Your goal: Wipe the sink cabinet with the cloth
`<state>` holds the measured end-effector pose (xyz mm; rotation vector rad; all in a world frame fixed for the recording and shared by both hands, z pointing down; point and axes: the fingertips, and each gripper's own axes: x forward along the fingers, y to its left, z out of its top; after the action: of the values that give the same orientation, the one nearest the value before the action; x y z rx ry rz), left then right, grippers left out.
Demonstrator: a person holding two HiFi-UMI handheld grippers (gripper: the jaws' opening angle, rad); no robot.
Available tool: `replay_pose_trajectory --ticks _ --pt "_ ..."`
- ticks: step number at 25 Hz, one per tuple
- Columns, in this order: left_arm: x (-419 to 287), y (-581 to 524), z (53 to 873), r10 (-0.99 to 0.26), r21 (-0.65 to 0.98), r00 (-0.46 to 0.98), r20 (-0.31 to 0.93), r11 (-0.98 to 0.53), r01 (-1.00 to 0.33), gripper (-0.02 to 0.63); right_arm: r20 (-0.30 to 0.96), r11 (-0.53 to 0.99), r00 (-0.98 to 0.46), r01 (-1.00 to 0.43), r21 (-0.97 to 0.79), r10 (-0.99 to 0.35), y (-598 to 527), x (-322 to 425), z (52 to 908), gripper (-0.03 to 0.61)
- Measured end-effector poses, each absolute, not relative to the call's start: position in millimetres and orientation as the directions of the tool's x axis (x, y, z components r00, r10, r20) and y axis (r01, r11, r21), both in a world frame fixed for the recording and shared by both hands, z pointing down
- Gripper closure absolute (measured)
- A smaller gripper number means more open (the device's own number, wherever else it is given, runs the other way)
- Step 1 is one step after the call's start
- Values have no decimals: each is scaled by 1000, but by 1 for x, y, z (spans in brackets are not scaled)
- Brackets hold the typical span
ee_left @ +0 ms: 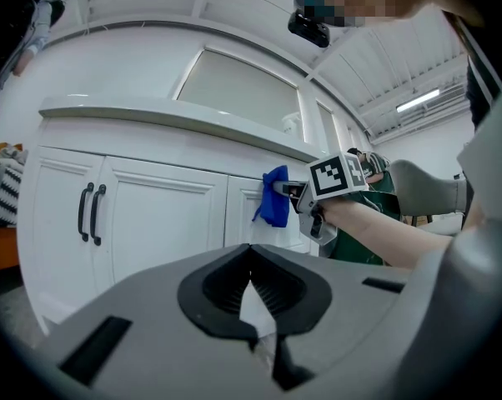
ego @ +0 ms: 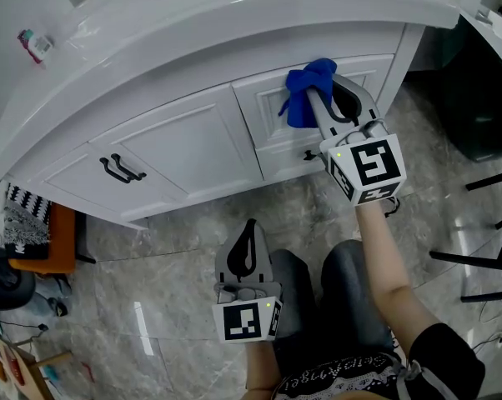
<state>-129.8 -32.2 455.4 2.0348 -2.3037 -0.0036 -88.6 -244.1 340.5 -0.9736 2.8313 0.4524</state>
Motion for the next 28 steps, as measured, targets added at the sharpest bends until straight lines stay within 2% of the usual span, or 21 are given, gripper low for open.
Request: replay_pose_trajectory --ticks 21,28 --pt "-119 -41 457 -995 30 -79 55 81 -996 609 -190 622 -660 -750 226 -727 -303 1 342 518" --pt "-113 -40 455 -996 30 -67 52 69 -997 609 -185 591 -613 -790 165 -768 -327 39 343 518"
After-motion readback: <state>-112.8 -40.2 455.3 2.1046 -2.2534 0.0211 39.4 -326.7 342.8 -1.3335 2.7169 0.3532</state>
